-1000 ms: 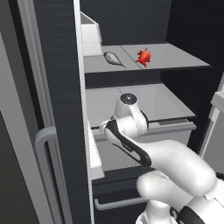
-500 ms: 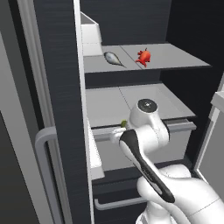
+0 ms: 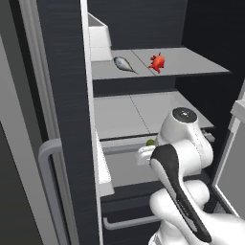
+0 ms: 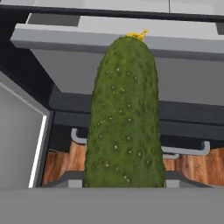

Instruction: Gather the cucumber and carrot from the fridge and place them on a tray on the dining counter. Then gather the fishs from the fridge and place them on the other tray.

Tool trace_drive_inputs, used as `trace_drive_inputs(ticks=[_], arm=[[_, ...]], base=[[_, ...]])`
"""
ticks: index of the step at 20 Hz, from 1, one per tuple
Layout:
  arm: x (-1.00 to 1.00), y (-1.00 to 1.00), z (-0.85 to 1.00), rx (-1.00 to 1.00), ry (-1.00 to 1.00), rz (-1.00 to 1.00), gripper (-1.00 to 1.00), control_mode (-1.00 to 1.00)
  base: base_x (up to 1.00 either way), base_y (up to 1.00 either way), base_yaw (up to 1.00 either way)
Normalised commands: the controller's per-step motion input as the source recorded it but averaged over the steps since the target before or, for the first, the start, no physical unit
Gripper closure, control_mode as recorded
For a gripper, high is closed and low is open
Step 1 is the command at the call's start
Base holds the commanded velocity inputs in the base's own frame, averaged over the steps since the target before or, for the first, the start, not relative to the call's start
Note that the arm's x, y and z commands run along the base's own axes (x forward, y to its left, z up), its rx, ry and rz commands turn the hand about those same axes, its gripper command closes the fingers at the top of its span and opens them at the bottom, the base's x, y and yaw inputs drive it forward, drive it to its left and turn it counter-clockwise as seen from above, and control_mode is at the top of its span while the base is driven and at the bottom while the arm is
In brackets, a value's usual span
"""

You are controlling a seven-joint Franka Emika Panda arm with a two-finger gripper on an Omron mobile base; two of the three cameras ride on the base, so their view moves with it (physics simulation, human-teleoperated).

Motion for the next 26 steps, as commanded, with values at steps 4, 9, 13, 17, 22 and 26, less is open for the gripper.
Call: trace_drive_inputs(ticks=[4, 9, 13, 17, 22, 26], arm=[[-0.85, -0.22, 0.27, 0.01, 0.09, -0.04, 1.00, -1.00], [-0.88, -0.22, 0.10, 0.00, 0.06, -0.04, 1.00, -1.00], [-0.95, -0.20, -0.02, 0.00, 0.00, -0.04, 1.00, -1.00], [-0.47, -0.04, 0.00, 0.00, 0.00, -0.04, 1.00, -1.00], [0.00, 0.00, 0.00, 0.00, 0.00, 0.00, 1.00, -1.00], [-0.07, 0.00, 0.00, 0.00, 0.00, 0.00, 1.00, -1.00]], base=[[0.00, 0.00, 0.00], [0.00, 0.00, 0.00], [0.00, 0.00, 0.00], [0.00, 0.00, 0.00], [0.00, 0.00, 0.00], [0.00, 0.00, 0.00]])
